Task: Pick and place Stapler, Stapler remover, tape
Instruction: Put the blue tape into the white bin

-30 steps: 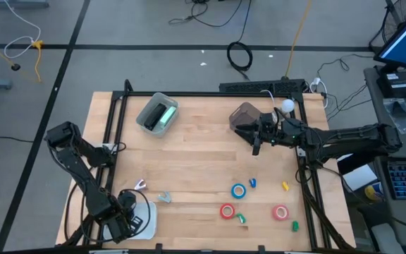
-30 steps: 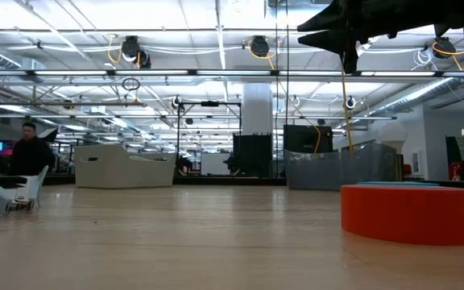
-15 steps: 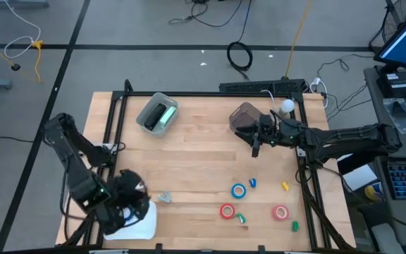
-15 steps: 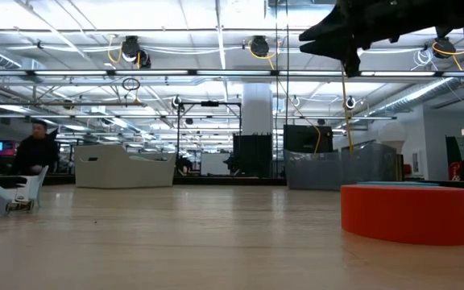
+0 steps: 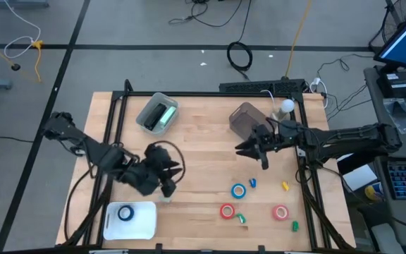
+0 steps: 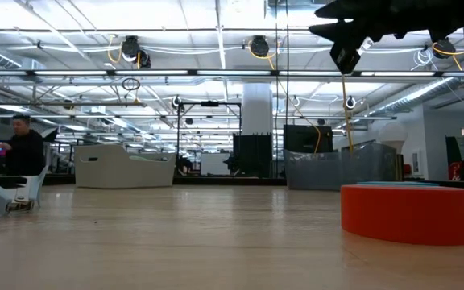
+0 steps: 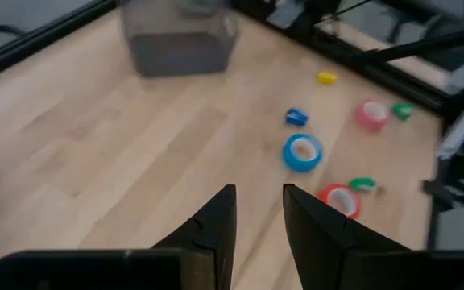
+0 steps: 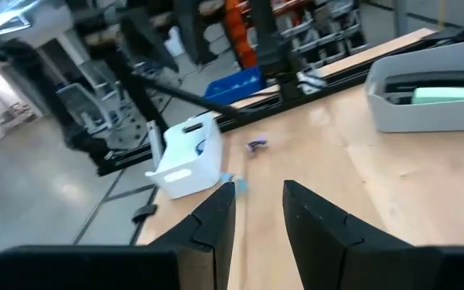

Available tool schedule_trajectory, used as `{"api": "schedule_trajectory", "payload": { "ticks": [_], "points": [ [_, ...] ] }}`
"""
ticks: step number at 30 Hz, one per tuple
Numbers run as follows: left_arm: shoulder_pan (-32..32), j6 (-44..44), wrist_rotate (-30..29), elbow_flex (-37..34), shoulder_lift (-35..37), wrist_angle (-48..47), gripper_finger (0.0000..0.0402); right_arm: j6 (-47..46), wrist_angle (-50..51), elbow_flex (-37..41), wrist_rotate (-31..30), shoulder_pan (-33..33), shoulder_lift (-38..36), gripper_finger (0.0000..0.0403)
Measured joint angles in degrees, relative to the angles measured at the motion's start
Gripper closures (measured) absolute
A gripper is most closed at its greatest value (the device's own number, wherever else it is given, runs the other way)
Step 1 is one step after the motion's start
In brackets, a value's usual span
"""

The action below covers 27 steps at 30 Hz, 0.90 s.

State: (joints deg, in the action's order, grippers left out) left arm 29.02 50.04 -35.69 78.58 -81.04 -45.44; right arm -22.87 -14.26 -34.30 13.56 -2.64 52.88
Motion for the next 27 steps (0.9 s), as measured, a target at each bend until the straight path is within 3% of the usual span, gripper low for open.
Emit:
{"api": "schedule_trajectory", "payload": {
  "ticks": [3, 7, 16, 20, 27],
  "points": [
    [-2.55, -4.58, 4.18, -2.12, 0.56, 2.66, 0.0293, 0.01, 0.23, 0.00, 0.23, 1.86, -0.02, 0.0303],
    [-6.51, -8.83, 9.90, -7.95, 2.52, 12.91, 0.0293, -0.03, 3.30, -0.18, 0.26, 5.29, -0.02, 0.0303],
    [-15.06, -13.58, 21.81, -25.17, 7.24, 38.35, 0.0293, 1.07, 37.88, -12.05, -3.43, 12.48, 3.39, 0.0315],
    [-17.38, -13.85, 23.82, -29.77, 8.12, 43.61, 0.0293, 1.25, 47.49, -17.58, -4.32, 14.52, 8.76, 0.0320],
    [-18.67, -14.84, 23.86, -32.15, 9.00, 42.73, 0.0293, 1.61, 51.09, -21.92, -1.26, 15.29, 18.84, 0.0306]
  ]
}}
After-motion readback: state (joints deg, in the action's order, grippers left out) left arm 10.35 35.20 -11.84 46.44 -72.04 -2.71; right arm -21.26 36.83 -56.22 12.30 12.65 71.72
